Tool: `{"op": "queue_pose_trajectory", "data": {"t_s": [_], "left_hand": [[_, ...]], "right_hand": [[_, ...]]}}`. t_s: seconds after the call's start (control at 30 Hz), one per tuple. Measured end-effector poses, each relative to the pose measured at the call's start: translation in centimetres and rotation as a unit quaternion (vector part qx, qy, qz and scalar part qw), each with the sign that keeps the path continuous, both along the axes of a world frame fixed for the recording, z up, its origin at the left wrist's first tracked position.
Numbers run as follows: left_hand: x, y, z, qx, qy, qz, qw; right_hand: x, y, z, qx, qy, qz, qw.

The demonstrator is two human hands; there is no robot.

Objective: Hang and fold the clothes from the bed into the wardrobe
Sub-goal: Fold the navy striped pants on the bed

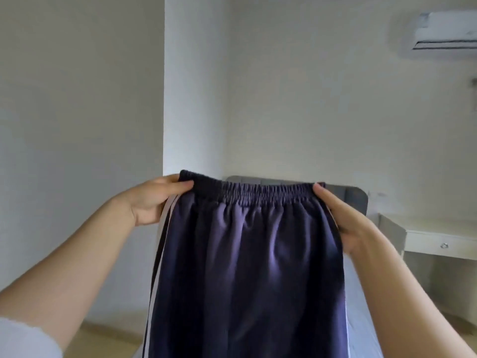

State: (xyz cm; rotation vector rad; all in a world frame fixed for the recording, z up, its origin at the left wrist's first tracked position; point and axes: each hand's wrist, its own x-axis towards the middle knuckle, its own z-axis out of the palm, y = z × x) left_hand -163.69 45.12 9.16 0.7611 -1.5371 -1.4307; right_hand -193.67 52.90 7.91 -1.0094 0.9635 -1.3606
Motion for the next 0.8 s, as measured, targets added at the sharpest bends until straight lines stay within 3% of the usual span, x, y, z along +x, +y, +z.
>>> {"op": "queue_pose_trajectory", "data": {"t_s": [0.13, 0.33, 0.4, 0.5, 0.67, 0.8], "left_hand": [[0.3, 0.0, -1.2, 0.052, -0.045, -0.020, 0.997], [0.9, 0.3, 0.0, 0.012, -0.131, -0.079, 0.988], [0.9, 0.0, -0.7, 0.018, -0.116, -0.068, 0.991], [0.6, -0.6, -2.5, 0.050, -0.026, -0.063, 0.996], [-1.8, -0.2, -4.7, 0.180, -0.021, 0.036, 0.983], [-4.9, 0.6, -6.2, 0.143, 0.025, 0.186, 0.972]], "right_hand": [[-0.9, 0.1, -1.8, 0.048, -0.005, -0.009, 0.999], [-2.2, 0.8, -1.0, -0.077, -0.010, 0.046, 0.996], [-2.1, 0.7, -2.0, -0.064, 0.023, 0.019, 0.998], [-1.9, 0.5, -3.6, -0.030, 0.000, 0.020, 0.999], [-1.5, 0.1, -4.4, 0.050, 0.024, -0.056, 0.997], [0.2, -1.0, -5.9, 0.043, 0.095, -0.171, 0.980]]}}
